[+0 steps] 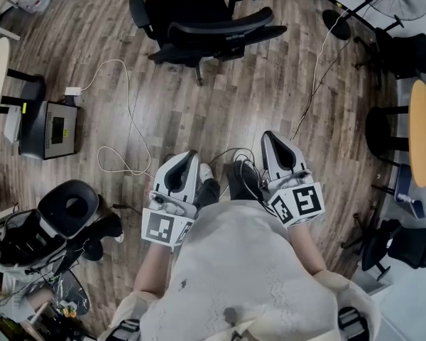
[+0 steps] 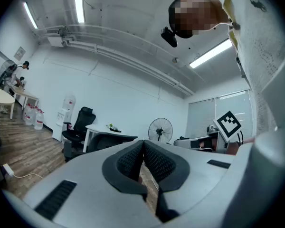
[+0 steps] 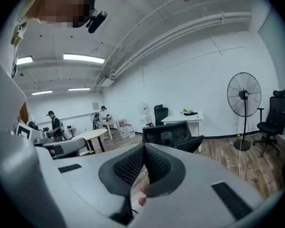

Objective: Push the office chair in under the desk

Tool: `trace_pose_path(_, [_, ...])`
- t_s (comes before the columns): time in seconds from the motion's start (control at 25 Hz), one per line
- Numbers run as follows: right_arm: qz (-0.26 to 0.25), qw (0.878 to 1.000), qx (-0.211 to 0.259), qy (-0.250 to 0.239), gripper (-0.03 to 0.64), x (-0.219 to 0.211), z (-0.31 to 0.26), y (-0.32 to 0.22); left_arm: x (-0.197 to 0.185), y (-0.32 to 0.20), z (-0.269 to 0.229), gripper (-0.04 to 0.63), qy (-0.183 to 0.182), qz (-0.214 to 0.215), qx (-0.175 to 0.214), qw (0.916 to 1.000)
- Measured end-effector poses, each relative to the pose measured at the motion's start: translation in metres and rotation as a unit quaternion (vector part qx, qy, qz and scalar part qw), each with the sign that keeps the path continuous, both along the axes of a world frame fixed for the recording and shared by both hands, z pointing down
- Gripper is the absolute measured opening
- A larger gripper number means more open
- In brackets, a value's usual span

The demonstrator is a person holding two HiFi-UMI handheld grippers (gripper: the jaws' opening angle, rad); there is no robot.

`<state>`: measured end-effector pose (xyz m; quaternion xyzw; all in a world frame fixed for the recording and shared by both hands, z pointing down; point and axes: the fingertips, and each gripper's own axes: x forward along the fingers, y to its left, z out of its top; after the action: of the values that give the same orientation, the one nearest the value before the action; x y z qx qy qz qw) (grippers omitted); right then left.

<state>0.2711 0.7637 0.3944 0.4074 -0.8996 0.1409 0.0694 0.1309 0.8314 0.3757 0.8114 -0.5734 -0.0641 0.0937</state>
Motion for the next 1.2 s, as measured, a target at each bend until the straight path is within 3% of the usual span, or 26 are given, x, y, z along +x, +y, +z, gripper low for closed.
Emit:
trace_pose_path(0.2, [-0.015, 1.000, 0.021, -0.016, 0.006, -0.009, -0.029, 0.044, -0.007, 0.038, -0.030, 0.021, -0.017, -0.006, 0.019, 0.9996])
trace_pose_path(0.32, [-0.020, 0.999, 0.037, -0.016, 0.006, 0.010, -0.042, 0.065, 0.009, 0.060, -0.047, 0.021, -0.018, -0.013, 0.030, 0.9993])
trace_pose_path(0.6, [-0.038, 0.998, 0.048, -0.017, 0.006, 0.117, -0.044, 0.082, 0.122, 0.068, -0.055, 0.021, -0.025, -0.026, 0.037, 0.9986])
trace_pose_path(0.84, [-0.072, 0.996, 0.042, -0.025, 0.006, 0.215, -0.053, 0.068, 0.222, 0.056, -0.075, 0.021, -0.029, -0.075, 0.045, 0.9957])
trace_pose_path(1.04, [-0.097, 0.994, 0.044, -0.026, 0.009, 0.275, -0.042, 0.043, 0.270, 0.053, -0.061, 0.021, -0.053, -0.140, 0.030, 0.9883])
trace_pose_path(1.2, [-0.106, 0.993, 0.056, -0.018, 0.013, 0.312, -0.032, 0.028, 0.278, 0.062, -0.053, 0.021, -0.054, -0.193, 0.020, 0.9796])
